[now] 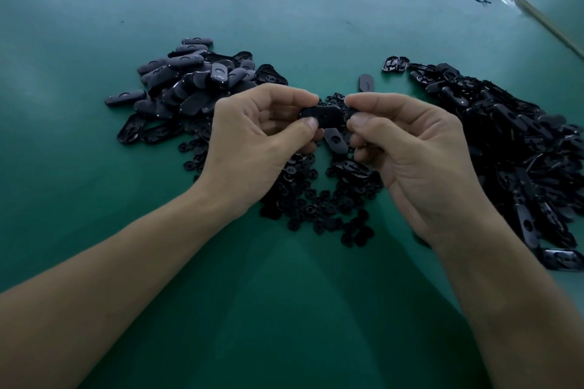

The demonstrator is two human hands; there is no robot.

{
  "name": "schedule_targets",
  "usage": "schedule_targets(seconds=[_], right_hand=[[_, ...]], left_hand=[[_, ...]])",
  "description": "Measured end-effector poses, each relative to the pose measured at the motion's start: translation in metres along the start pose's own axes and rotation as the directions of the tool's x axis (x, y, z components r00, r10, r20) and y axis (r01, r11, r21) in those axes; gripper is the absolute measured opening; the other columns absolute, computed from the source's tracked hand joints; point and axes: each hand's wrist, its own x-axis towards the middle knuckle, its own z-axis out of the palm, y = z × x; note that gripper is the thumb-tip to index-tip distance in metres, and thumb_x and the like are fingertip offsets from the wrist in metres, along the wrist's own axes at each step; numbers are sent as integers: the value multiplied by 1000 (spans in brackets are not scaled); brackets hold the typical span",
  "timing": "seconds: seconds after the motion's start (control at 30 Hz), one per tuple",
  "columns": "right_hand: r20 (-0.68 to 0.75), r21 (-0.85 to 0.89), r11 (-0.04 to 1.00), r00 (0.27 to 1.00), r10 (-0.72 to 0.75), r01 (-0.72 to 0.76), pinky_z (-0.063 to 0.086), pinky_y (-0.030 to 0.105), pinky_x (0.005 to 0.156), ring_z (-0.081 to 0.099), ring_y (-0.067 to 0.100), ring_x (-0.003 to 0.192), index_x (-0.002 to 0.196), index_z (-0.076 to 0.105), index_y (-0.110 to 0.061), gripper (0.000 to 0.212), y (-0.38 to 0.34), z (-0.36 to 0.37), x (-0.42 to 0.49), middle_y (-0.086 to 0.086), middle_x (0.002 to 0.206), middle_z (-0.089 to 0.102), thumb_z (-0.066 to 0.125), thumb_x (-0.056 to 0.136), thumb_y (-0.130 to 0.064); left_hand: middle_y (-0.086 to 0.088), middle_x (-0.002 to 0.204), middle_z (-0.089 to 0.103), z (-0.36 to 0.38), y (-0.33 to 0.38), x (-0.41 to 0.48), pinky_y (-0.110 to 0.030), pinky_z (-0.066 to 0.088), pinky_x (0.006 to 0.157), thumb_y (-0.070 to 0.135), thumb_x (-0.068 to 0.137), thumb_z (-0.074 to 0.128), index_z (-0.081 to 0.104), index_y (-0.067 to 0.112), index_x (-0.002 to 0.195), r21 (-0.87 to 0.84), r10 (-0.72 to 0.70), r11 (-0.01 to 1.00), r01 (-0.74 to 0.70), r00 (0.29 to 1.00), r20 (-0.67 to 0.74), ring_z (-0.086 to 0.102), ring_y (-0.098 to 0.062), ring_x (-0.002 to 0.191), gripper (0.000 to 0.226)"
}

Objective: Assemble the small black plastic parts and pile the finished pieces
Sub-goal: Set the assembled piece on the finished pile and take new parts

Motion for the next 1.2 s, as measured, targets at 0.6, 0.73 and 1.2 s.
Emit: schedule_targets(seconds=[0.6, 0.73, 1.2], right_hand=[[9, -528, 822, 969, -246, 213, 60, 40, 76, 71, 13, 77, 87, 67, -31, 22, 7, 8, -4, -7, 79, 72, 72, 89, -10], [-6, -559, 808, 973, -229, 187, 58, 46, 74, 70, 17, 77, 83, 58, -31, 21, 5, 8, -4, -3, 79, 69, 72, 87, -16], [-64, -700, 685, 937, -344, 204, 52, 36, 60, 67, 16, 67, 69, 48, -26, 35, 6, 15, -9, -6, 74, 69, 75, 85, -11]], left_hand=[[-2, 85, 78, 1, 3, -3, -40, 64, 75, 3, 81, 75, 74, 20, 94, 133, 45, 990, -53, 997, 67, 76, -24, 74, 22], [1, 85, 78, 1, 4, -4, -36, 63, 75, 2, 81, 76, 74, 21, 94, 176, 67, 981, -79, 995, 75, 76, -19, 76, 23], [10, 84, 77, 1, 1, -4, -19, 57, 73, 0, 79, 78, 74, 27, 92, 239, 89, 964, -114, 990, 111, 74, -7, 78, 29]])
